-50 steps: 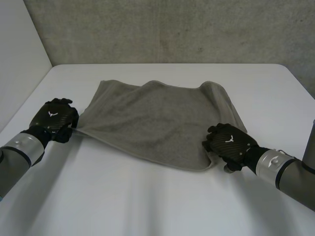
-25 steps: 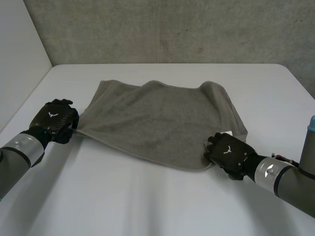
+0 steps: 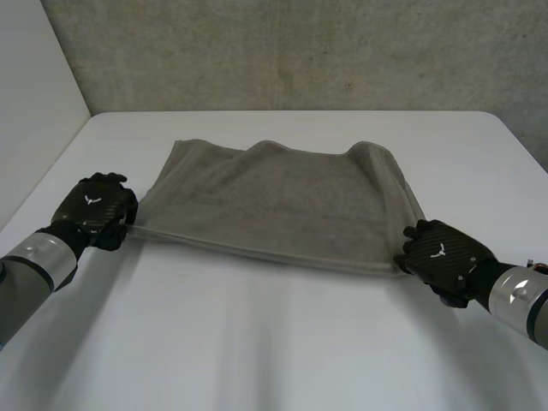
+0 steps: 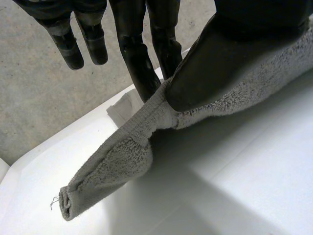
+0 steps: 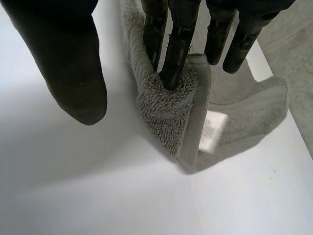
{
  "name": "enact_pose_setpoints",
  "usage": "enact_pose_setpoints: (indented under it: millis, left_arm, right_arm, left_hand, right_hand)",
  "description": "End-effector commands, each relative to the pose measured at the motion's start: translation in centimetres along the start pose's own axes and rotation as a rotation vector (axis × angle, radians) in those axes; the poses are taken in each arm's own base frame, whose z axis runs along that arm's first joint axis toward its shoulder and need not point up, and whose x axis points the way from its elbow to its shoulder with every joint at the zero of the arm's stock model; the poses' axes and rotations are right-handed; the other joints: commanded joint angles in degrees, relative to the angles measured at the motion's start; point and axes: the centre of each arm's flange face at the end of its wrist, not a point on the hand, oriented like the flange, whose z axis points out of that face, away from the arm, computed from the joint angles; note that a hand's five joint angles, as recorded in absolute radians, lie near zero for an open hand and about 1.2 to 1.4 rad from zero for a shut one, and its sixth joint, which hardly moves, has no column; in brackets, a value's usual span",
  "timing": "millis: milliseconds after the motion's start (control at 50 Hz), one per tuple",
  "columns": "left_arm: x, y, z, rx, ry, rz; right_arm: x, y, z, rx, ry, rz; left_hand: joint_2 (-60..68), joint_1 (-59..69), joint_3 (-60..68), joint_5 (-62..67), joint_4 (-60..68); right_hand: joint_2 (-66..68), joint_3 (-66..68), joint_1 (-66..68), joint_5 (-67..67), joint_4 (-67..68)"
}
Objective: Fold the towel.
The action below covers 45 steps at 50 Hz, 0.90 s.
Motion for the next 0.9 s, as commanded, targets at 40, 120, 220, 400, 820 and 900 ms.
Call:
enact_pose_setpoints:
  millis: [40,120,220,400,820,900]
  left_arm:
    - [0.0,0.0,0.0,0.0,-0.001,0.0]
    - [0.0,0.0,0.0,0.001,0.001,0.0]
    - [0.1,0.0,-0.1,-0.002,0.002,-0.001]
    - [0.2,0.0,-0.1,-0.003,0.005,-0.001]
    - [0.4,0.1,-0.1,-0.009,0.012,-0.004]
    - [0.5,0.1,-0.1,-0.009,0.012,-0.004]
  right_arm:
    - [-1.1,-0.6,1.1,0.048,0.017,0.011]
    - [-0.3,-1.9,0.7,0.085,0.056,0.062]
    - [0.8,-3.8,0.0,0.138,0.101,0.097]
    - [0.2,-4.3,1.4,0.16,0.055,0.098]
    - [-1.9,-1.3,3.6,0.05,-0.012,0.056]
    - [-1.9,-1.0,3.6,0.042,0.0,0.036]
  left_hand:
    - [5.89,5.0,-2.57,3.89,-3.18]
    - [5.89,5.0,-2.57,3.89,-3.18]
    - [5.89,5.0,-2.57,3.89,-3.18]
    - [5.89,5.0,-2.57,3.89,-3.18]
    - [5.89,5.0,-2.57,3.89,-3.18]
    - [5.89,5.0,-2.57,3.89,-3.18]
  right_hand:
    - [0.81,-1.87,0.85,0.8,-3.05]
    - [-1.7,-1.87,-1.66,-1.7,-3.05]
    - [-4.73,-1.87,-4.68,-4.73,-3.05]
    - [-9.12,-1.87,-9.07,-9.12,-3.05]
    - [-5.59,-1.87,-5.54,-5.59,-3.05]
    - [-1.91,-1.87,-1.86,-1.91,-3.05]
